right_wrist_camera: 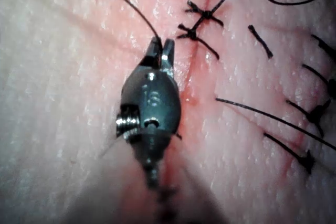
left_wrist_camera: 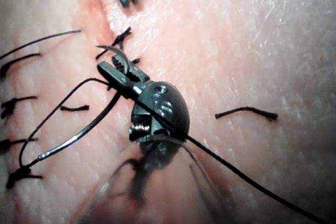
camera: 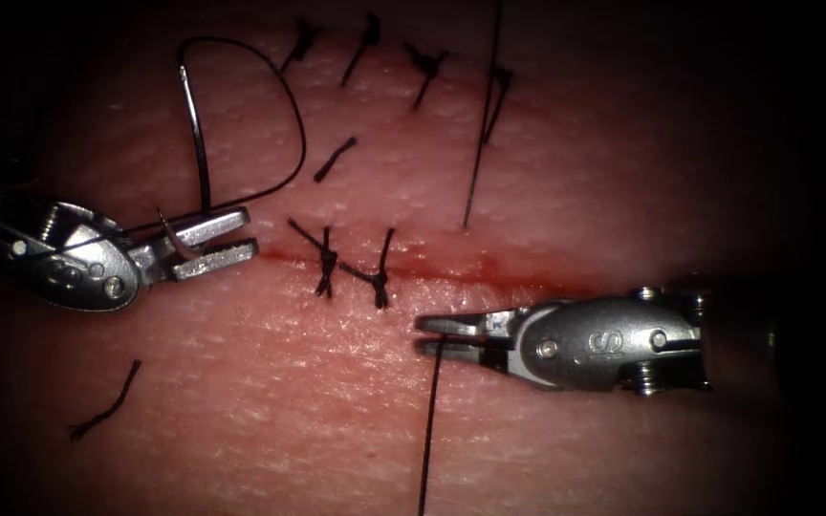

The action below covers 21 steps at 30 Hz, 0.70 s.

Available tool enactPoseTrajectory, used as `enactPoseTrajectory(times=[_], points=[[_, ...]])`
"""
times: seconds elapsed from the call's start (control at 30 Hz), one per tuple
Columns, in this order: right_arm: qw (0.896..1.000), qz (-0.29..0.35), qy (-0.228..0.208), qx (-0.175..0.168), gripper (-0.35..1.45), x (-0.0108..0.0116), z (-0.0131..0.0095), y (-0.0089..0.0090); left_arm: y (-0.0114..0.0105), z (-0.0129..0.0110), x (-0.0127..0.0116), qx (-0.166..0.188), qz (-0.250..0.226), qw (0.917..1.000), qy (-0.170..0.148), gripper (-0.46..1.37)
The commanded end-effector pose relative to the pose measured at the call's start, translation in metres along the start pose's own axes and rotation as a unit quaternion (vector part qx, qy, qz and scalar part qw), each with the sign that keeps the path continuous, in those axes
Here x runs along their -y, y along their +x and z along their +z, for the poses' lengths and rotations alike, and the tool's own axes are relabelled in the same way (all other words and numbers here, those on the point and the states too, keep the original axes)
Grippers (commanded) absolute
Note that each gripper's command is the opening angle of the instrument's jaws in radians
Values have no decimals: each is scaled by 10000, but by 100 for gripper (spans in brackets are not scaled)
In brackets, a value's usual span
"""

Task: Wound Closure
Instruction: With the right gripper, repeatedly pull the suture through the wound.

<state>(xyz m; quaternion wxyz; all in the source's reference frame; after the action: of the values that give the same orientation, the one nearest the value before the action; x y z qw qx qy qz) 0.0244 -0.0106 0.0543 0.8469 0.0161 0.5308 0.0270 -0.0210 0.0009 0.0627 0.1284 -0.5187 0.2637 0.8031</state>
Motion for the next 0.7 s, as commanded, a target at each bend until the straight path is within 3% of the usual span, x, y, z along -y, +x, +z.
enactPoseTrajectory(times=[0.03, 0.7], points=[[10000, 10, -40, 1, -35, -1, 0, -1, 0, 0, 0, -1, -8, 10000, -36, -35], [9986, 505, 102, 91, -35, 2, 2, -1, 1, 3, -3, -18, -34, 10000, -49, -35]])
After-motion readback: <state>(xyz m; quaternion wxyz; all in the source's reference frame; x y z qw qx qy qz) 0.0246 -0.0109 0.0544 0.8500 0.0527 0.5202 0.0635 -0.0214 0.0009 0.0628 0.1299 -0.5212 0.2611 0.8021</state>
